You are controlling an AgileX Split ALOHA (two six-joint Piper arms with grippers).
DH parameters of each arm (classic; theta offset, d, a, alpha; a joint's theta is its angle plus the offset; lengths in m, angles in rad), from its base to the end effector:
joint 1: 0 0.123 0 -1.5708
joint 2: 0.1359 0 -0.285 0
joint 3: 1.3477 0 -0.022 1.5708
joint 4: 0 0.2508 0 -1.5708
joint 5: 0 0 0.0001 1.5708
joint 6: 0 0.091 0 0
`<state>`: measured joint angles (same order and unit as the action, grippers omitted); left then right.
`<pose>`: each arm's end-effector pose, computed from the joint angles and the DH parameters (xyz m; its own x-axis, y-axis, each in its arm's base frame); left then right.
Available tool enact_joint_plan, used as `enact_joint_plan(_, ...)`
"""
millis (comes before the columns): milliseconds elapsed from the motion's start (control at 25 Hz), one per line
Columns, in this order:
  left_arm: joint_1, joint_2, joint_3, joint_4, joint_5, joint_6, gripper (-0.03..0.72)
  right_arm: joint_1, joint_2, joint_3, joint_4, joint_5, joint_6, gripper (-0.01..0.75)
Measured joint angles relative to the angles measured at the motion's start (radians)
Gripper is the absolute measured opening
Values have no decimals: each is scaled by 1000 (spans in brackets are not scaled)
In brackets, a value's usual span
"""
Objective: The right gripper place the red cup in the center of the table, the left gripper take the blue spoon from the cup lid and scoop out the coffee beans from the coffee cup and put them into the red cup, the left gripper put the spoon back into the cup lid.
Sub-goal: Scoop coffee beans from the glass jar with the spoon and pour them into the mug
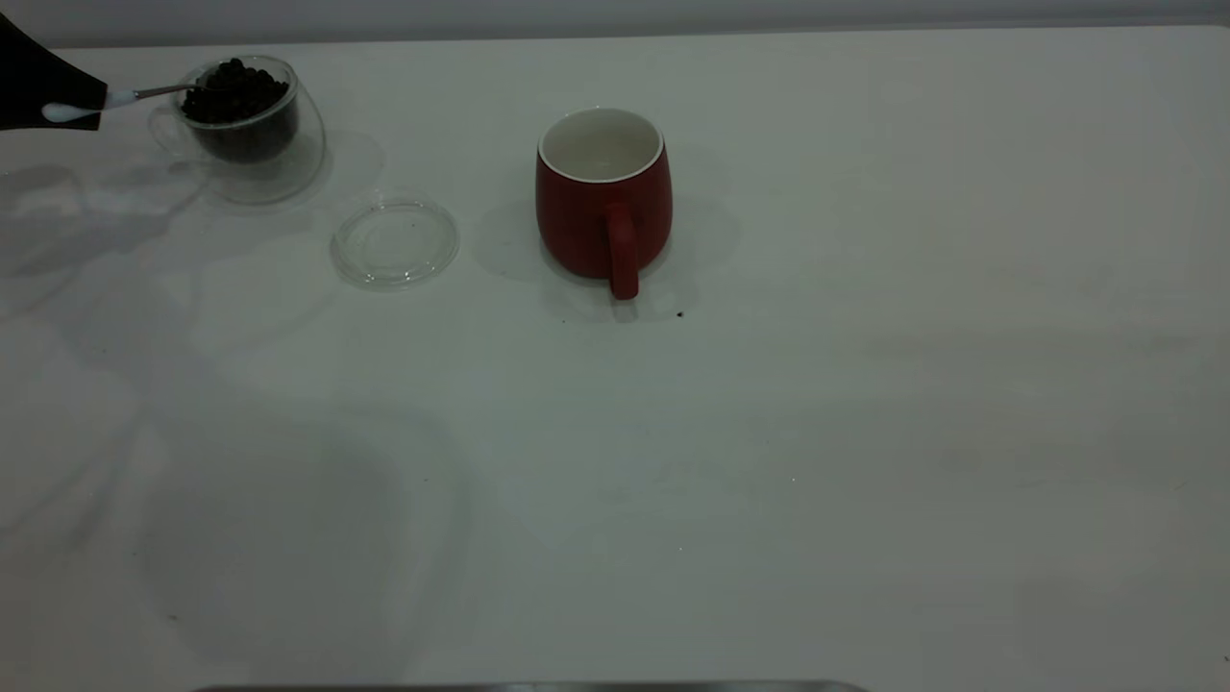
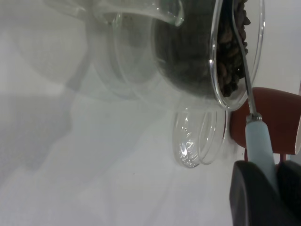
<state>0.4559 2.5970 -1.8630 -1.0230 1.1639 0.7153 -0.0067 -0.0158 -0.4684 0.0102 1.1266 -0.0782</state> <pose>0.4600 0.1461 0.0463 -0.9220 -0.3557 -0.1532 -0.1146 0.6284 -0.7694 -0.0066 0.0009 0.2632 -0.5256 -0.0702 -0.8478 -0.0400 0.9975 -0.0578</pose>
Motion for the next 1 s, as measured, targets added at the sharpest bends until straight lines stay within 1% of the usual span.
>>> enact_joint_plan(560, 0, 0, 0, 0, 0, -31, 124, 0, 0, 0, 0, 0, 0, 479)
enact_joint_plan(800, 0, -8, 0, 48, 0, -42, 124, 0, 0, 0, 0, 0, 0, 479)
enact_joint_plan(1000, 0, -29, 0, 51, 0, -42, 124, 0, 0, 0, 0, 0, 0, 479)
